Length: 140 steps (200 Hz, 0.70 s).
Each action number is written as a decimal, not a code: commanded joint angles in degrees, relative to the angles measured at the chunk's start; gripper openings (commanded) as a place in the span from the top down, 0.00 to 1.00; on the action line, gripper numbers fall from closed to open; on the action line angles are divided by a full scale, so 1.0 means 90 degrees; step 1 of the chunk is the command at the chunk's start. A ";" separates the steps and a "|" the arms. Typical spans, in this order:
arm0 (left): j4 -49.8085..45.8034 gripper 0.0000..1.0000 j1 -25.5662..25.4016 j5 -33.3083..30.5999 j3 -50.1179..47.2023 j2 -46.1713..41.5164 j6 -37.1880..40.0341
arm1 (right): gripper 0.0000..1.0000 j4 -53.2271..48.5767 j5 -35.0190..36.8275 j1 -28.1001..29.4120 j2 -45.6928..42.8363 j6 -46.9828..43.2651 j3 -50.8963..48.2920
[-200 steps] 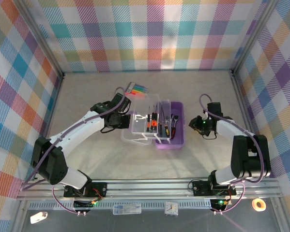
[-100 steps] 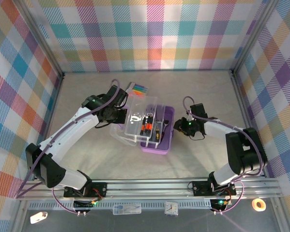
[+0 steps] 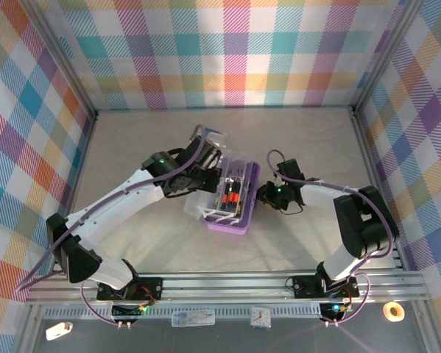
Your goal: Pack the tool kit
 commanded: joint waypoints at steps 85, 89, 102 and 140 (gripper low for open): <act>0.0371 0.37 -0.0533 0.0886 0.0391 0.0409 -0.0139 | 0.64 -0.0992 0.0723 0.0013 -0.0761 -0.0515 0.0484; 0.0354 0.37 -0.0533 0.0870 0.0413 0.0400 -0.0132 | 0.64 -0.1025 0.0737 0.0002 -0.0790 -0.0537 0.0481; 0.0364 0.36 -0.0533 0.0904 0.0472 0.0365 -0.0123 | 0.63 -0.1110 0.0769 -0.0039 -0.0884 -0.0571 0.0474; -0.0481 0.24 -0.0372 -0.0630 0.0838 0.0758 -0.0010 | 0.56 -0.1108 0.0675 -0.0072 -0.1166 -0.0705 0.0336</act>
